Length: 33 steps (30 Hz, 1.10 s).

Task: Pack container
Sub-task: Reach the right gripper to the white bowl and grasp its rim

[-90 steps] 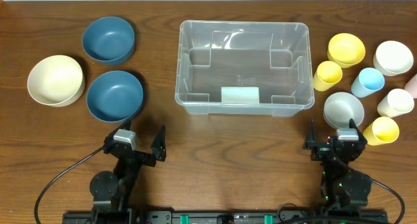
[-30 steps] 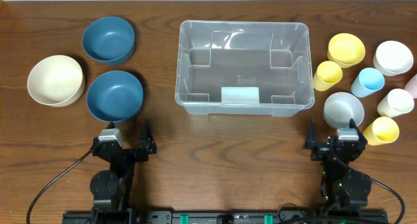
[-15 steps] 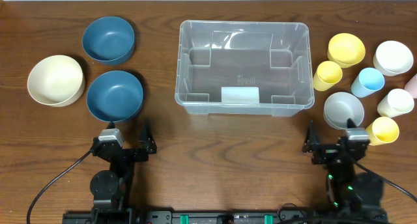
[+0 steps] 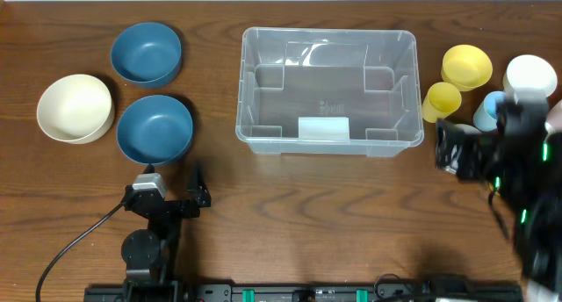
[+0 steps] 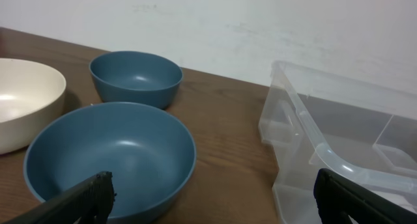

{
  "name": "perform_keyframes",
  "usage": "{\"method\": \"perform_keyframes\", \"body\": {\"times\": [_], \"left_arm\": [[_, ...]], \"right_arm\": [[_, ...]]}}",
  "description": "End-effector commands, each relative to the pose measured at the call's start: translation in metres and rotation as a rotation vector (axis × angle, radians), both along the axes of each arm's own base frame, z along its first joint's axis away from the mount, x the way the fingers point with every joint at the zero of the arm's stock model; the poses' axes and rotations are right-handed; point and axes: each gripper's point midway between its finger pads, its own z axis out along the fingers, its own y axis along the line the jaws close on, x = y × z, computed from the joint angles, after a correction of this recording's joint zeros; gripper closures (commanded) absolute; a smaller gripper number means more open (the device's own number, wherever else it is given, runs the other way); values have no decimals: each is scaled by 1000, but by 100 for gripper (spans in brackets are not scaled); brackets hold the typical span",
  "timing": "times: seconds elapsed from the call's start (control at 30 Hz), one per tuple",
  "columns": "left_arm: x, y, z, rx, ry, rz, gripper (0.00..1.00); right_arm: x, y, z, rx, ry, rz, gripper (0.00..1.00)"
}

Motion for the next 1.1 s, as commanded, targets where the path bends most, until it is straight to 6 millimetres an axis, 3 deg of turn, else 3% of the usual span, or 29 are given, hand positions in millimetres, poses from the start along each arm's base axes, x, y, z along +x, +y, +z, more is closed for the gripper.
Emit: {"method": "perform_keyframes", "body": {"times": [0.0, 0.23, 0.37, 0.5, 0.7, 0.83, 0.93, 1.07], "left_arm": [[0, 1, -16, -9, 42, 3, 2], [0, 0, -16, -9, 42, 3, 2], [0, 1, -16, -9, 42, 3, 2], [0, 1, -16, -9, 42, 3, 2], [0, 1, -16, -9, 42, 3, 2], [0, 1, -16, -9, 42, 3, 2], [0, 1, -16, -9, 42, 3, 2], [0, 1, -16, -9, 42, 3, 2]], "right_arm": [[19, 10, 7, 19, 88, 66, 1], [45, 20, -39, 69, 315, 120, 1], [56, 17, -44, 104, 324, 73, 1], [66, -13, -41, 120, 295, -51, 1], [72, -67, -55, 168, 330, -273, 1], [59, -86, -84, 182, 472, -387, 1], [35, -100, -110, 132, 634, -503, 1], [10, -109, -131, 86, 771, -600, 1]]}}
